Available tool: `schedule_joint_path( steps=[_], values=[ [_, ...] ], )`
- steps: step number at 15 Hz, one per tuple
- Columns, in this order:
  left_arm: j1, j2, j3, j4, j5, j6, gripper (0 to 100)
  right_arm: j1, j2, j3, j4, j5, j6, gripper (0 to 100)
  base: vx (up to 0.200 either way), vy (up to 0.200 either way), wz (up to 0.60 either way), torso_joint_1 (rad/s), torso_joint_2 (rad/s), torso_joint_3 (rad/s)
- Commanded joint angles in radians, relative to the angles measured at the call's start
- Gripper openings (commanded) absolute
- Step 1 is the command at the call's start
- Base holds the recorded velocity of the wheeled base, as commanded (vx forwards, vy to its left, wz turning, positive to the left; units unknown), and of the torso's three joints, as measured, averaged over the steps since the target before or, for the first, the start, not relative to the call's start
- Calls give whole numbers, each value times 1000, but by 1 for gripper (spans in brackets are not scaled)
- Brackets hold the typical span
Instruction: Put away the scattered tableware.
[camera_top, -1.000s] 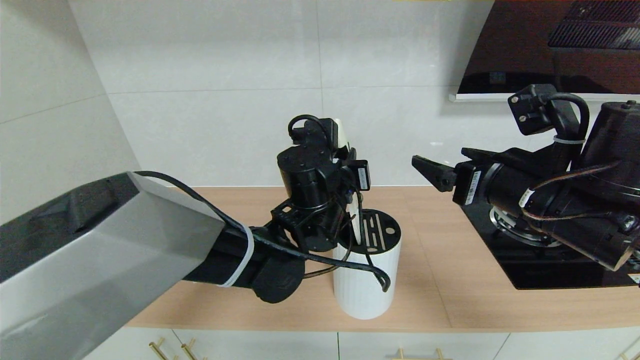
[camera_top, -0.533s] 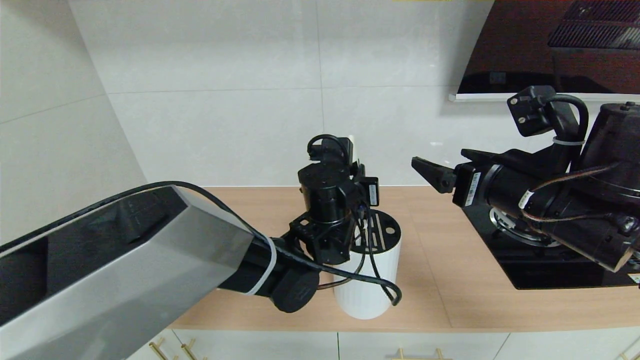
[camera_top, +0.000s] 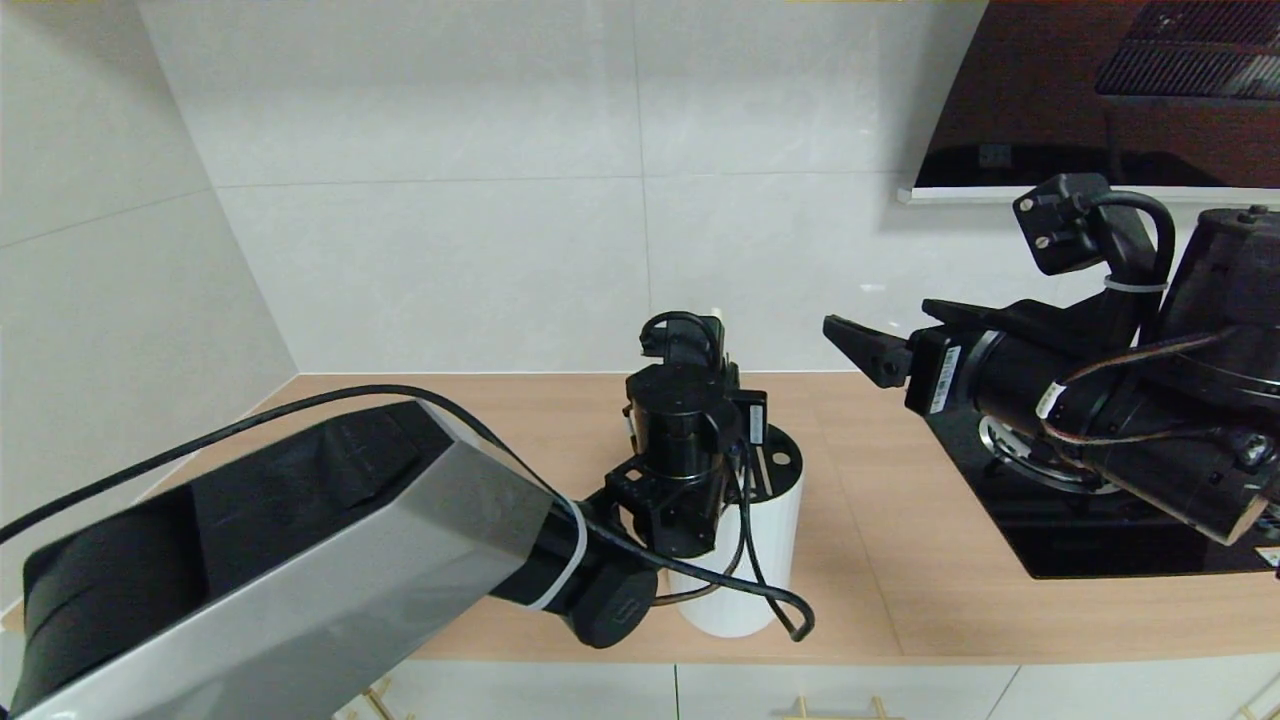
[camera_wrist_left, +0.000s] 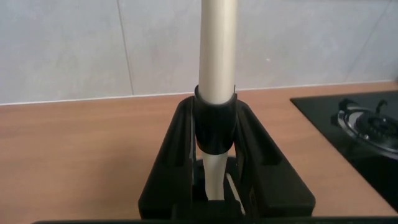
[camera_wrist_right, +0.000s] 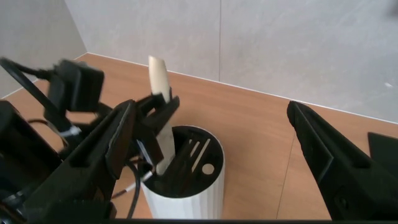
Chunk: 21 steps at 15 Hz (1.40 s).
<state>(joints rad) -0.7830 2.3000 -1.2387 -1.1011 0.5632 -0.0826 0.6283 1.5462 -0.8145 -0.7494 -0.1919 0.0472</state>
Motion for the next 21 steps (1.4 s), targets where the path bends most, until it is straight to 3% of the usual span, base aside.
schedule_joint_path(
  steps=[1, 5, 6, 15, 16, 18, 21],
  values=[
    [-1, 13, 1, 3, 0, 0, 0, 1, 3, 0, -1, 0, 0, 100, 0, 0, 0, 0, 0, 0],
    [-2, 18, 1, 3, 6, 0, 0, 2, 3, 0, -1, 0, -1, 100, 0, 0, 0, 0, 0, 0],
    [-2, 18, 1, 3, 7, 0, 100, 1, 3, 0, -1, 0, 0, 100, 0, 0, 0, 0, 0, 0],
    [-9, 9, 2, -6, 9, -2, 100, 2, 5, 1, 1, 0, -1, 100, 0, 0, 0, 0, 0, 0],
    [-10, -19, 8, -40, 9, -3, 100, 2, 5, 1, -1, 0, -1, 100, 0, 0, 0, 0, 0, 0],
    [-10, -85, 33, -74, 9, -3, 100, 2, 3, -2, -1, 3, 2, 100, 0, 0, 0, 0, 0, 0],
    [-1, -300, 166, -105, -9, -5, 100, 1, -14, 1, 1, 35, 2, 100, 0, 0, 0, 0, 0, 0]
  ],
)
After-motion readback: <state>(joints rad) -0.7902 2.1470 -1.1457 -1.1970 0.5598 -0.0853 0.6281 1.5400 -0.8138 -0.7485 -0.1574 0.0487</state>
